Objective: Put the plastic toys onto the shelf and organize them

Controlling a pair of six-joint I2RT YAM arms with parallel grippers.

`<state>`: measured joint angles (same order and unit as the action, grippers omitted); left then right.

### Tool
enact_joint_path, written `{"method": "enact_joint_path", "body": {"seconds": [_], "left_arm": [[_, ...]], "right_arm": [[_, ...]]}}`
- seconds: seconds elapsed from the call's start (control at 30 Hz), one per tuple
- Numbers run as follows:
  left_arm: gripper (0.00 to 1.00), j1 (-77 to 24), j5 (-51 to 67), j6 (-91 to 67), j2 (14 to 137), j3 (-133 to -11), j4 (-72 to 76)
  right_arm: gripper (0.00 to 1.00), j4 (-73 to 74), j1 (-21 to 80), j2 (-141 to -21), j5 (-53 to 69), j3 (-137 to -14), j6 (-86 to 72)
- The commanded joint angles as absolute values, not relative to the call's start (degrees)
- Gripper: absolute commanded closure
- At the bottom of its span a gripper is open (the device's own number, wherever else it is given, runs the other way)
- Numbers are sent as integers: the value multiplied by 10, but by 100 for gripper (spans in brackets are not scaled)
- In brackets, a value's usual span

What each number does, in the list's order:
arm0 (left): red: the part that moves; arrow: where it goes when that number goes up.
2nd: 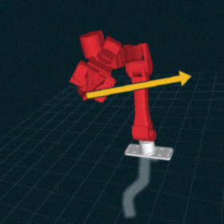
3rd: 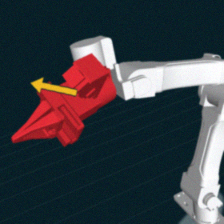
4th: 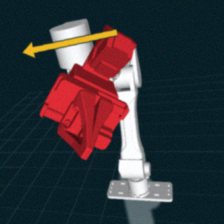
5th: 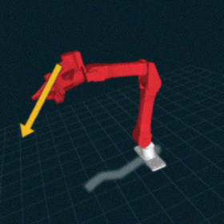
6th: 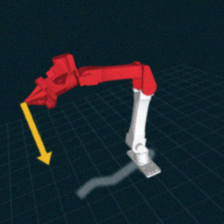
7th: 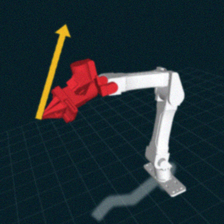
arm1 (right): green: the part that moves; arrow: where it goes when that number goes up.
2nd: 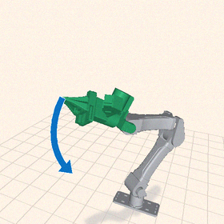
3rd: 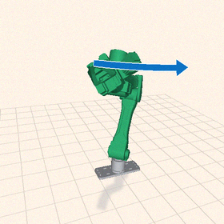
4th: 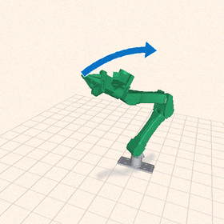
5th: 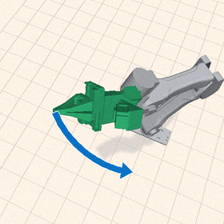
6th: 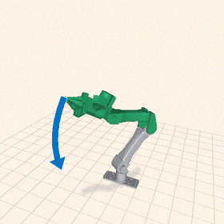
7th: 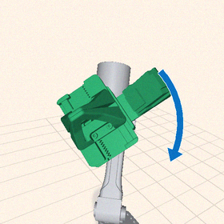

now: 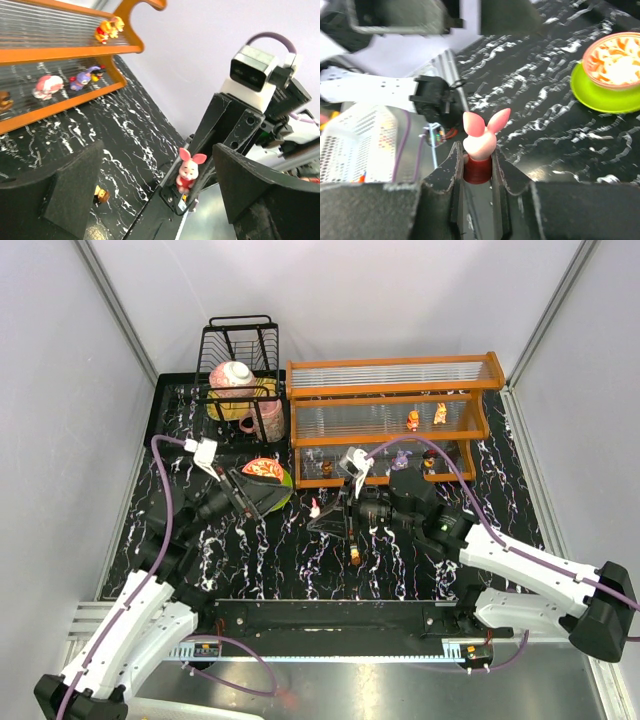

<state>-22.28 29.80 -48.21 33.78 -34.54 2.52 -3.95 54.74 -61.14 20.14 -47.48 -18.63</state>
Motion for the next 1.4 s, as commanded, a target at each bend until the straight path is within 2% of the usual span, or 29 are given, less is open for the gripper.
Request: {"method": "enact_joint_path", "body": {"seconds": [0.0,0.13,0.4,0.5,0.8,1.03,1.2,1.3,1.37], "left_arm": [[8,-220,394,-501,352,-309,214],[16,-220,447,-540,374,-289,316],[21,-220,503,-599,405,-277,446],[26,-219,518,-613,408,-275,484],[42,-221,546,-629,416,-268,513],[49,-222,555,-642,433,-275,538],[49,-225,555,-644,445,-276,543],[53,-228,557,-649,448,-275,554],[60,-229,558,-652,451,-277,561]], "right_arm": [[100,-124,538,-614,329,-483,-233],[100,-158,534,-619,366,-479,-255],[100,-203,528,-628,389,-474,-284],[100,-208,526,-633,388,-474,-287],[100,-225,524,-638,388,-476,-292],[100,-265,524,-656,410,-478,-319],[100,-298,524,-670,430,-482,-339],[100,-302,523,-671,432,-483,-341],[100,-305,524,-671,432,-483,-340]]}}
